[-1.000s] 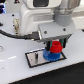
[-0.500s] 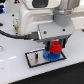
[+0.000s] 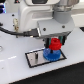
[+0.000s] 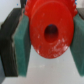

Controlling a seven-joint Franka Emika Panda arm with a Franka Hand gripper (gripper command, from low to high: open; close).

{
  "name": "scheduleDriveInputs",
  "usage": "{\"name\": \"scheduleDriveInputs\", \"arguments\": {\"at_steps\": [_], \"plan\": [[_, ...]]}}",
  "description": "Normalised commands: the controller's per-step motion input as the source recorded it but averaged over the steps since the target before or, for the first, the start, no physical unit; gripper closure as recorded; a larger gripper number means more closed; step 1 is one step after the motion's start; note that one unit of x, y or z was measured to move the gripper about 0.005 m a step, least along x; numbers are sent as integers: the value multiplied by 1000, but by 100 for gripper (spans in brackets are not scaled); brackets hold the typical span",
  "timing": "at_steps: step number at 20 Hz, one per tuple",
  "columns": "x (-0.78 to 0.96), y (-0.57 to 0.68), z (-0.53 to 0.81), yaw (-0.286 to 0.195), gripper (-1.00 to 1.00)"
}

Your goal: Insert the blue gear onto the right peg, followed by the red gear

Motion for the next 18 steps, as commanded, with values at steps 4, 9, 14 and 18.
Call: {"name": "scheduleDriveInputs", "arguments": {"at_steps": [4, 9, 14, 18], "plan": [[216, -143, -118, 0, 100], [215, -49, 301, 0, 100], [278, -100, 200, 0, 100], [182, -94, -80, 0, 100]]}}
